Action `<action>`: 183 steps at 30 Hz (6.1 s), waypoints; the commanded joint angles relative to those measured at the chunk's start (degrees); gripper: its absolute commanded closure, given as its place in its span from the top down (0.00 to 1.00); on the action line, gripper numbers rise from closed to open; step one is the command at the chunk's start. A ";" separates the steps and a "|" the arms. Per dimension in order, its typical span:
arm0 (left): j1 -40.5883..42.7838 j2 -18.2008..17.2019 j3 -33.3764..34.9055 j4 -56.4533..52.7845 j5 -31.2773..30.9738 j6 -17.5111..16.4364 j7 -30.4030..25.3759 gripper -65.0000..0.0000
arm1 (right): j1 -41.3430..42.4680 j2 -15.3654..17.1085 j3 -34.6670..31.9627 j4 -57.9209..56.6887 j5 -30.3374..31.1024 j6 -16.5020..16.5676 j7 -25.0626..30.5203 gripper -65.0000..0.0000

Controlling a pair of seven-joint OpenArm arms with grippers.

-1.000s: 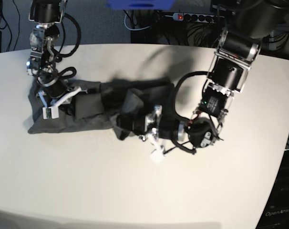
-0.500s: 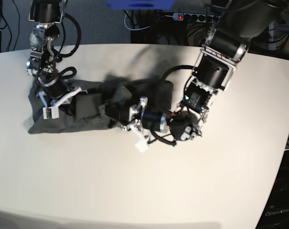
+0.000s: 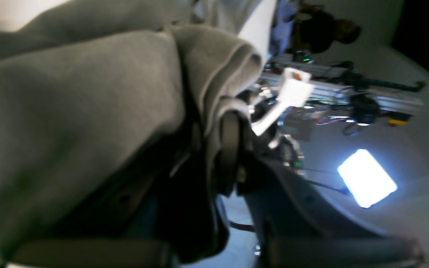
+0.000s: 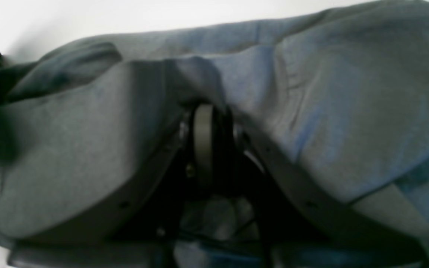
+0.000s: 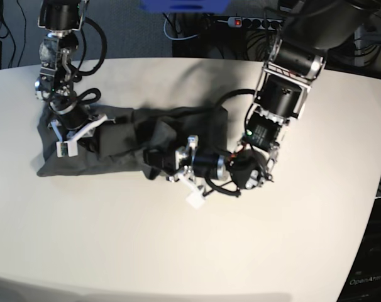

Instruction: Fold the T-shirt properly

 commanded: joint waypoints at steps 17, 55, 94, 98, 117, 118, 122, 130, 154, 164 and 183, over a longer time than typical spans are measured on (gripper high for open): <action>-1.55 -0.68 -1.72 0.79 -0.40 -0.52 0.45 0.43 | -2.78 -0.78 -3.60 -4.20 -7.05 -0.94 -17.66 0.10; 1.87 -7.01 -6.29 1.58 -11.42 -0.08 5.46 0.28 | -3.13 -0.61 -3.96 -4.29 -7.14 -0.94 -15.55 0.10; -1.38 -9.12 -6.11 -3.26 24.66 -0.34 5.90 0.03 | -7.26 3.44 -1.85 21.03 -7.14 -4.55 -24.34 0.11; -1.29 -10.17 -6.11 -3.26 24.83 -0.34 5.90 0.03 | -7.09 4.76 -1.85 24.37 -7.14 -4.37 -26.36 0.11; -0.15 -11.49 -6.11 -3.26 24.48 -0.52 5.98 0.03 | -7.18 8.36 -1.85 35.54 -6.97 -4.20 -29.17 0.11; -0.15 -11.49 -6.11 -3.26 24.66 -0.52 5.98 0.03 | -7.18 9.24 -1.85 35.54 -6.97 -4.20 -29.17 0.11; -0.06 -12.37 -6.11 -3.26 24.57 -0.52 5.98 0.03 | -6.74 13.99 -1.76 35.54 -6.79 -4.11 -29.17 0.12; 1.26 -14.30 -6.20 -3.26 24.48 -0.61 5.98 0.03 | -2.34 13.81 7.38 35.01 -6.79 3.54 -30.76 0.51; 2.40 -14.39 -6.38 -3.26 24.57 -0.61 5.98 0.03 | 7.24 -2.19 27.34 30.09 -6.70 16.11 -41.04 0.77; 2.40 -14.39 -6.38 -3.26 24.83 -0.61 5.98 0.03 | 10.93 -6.67 33.05 30.00 -6.61 16.29 -47.81 0.78; 2.49 -14.48 -6.38 -3.35 24.92 -0.43 5.98 0.03 | 18.14 0.45 45.80 12.33 22.57 16.02 -64.47 0.77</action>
